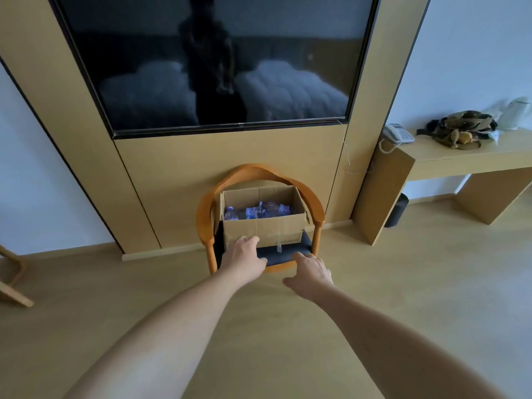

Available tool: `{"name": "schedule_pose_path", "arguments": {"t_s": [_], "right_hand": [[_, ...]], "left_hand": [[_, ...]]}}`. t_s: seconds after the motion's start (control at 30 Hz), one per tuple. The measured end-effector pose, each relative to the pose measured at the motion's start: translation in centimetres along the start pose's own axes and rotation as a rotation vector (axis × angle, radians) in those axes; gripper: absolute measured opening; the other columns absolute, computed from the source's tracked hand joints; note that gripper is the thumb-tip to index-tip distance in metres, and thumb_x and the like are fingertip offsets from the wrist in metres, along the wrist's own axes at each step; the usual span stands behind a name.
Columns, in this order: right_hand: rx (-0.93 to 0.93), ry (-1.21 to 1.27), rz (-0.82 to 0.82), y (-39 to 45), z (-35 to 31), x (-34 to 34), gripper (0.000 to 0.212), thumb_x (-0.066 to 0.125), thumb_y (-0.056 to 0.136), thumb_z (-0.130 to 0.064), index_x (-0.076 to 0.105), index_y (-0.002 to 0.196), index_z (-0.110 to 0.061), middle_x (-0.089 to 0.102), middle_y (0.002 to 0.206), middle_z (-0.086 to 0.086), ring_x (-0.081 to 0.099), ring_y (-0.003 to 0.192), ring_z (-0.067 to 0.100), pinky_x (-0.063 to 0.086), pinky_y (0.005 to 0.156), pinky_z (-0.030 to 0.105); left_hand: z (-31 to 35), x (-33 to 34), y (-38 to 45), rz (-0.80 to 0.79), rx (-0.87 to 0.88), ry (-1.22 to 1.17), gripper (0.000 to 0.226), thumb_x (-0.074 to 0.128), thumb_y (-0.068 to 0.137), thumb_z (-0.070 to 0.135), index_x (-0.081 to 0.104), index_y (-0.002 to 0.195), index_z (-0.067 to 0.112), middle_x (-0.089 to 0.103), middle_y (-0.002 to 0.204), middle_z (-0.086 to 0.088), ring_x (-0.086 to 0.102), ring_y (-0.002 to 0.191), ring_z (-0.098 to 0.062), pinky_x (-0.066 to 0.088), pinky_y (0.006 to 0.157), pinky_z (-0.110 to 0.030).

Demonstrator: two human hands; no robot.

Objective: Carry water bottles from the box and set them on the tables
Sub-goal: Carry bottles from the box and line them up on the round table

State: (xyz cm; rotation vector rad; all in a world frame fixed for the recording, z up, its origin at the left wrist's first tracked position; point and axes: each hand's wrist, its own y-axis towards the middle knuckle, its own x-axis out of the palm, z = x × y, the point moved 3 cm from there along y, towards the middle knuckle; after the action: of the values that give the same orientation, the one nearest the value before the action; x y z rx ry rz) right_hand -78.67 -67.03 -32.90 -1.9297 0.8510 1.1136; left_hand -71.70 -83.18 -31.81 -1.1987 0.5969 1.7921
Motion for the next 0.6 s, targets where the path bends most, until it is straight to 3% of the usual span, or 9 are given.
{"name": "schedule_pose_path", "arguments": {"t_s": [0.4, 0.6], "right_hand": [[-0.064, 0.054, -0.092, 26.2, -0.4, -2.2, 0.071, 0.07, 0.084, -0.044, 0.043, 0.148, -0.03, 0.056, 0.138, 0.003, 0.05, 0.129, 0.028, 0.05, 0.101, 0.047], [-0.081, 0.033, -0.219, 36.6, -1.0, -3.0, 0.063, 0.069, 0.082, -0.045, 0.047, 0.14, -0.033, 0.057, 0.13, 0.0, 0.053, 0.121, 0.026, 0.053, 0.097, 0.044]], "left_hand": [[-1.2, 3.5, 21.6, -0.137, -0.038, 0.048, 0.051, 0.067, 0.092, 0.038, 0.052, 0.138, 0.025, 0.053, 0.135, -0.003, 0.051, 0.124, -0.027, 0.05, 0.1, -0.046], [-2.5, 3.8, 30.4, -0.167, -0.154, 0.024, 0.065, 0.066, 0.093, 0.043, 0.044, 0.151, 0.024, 0.05, 0.145, -0.002, 0.046, 0.136, -0.027, 0.045, 0.108, -0.043]]}}
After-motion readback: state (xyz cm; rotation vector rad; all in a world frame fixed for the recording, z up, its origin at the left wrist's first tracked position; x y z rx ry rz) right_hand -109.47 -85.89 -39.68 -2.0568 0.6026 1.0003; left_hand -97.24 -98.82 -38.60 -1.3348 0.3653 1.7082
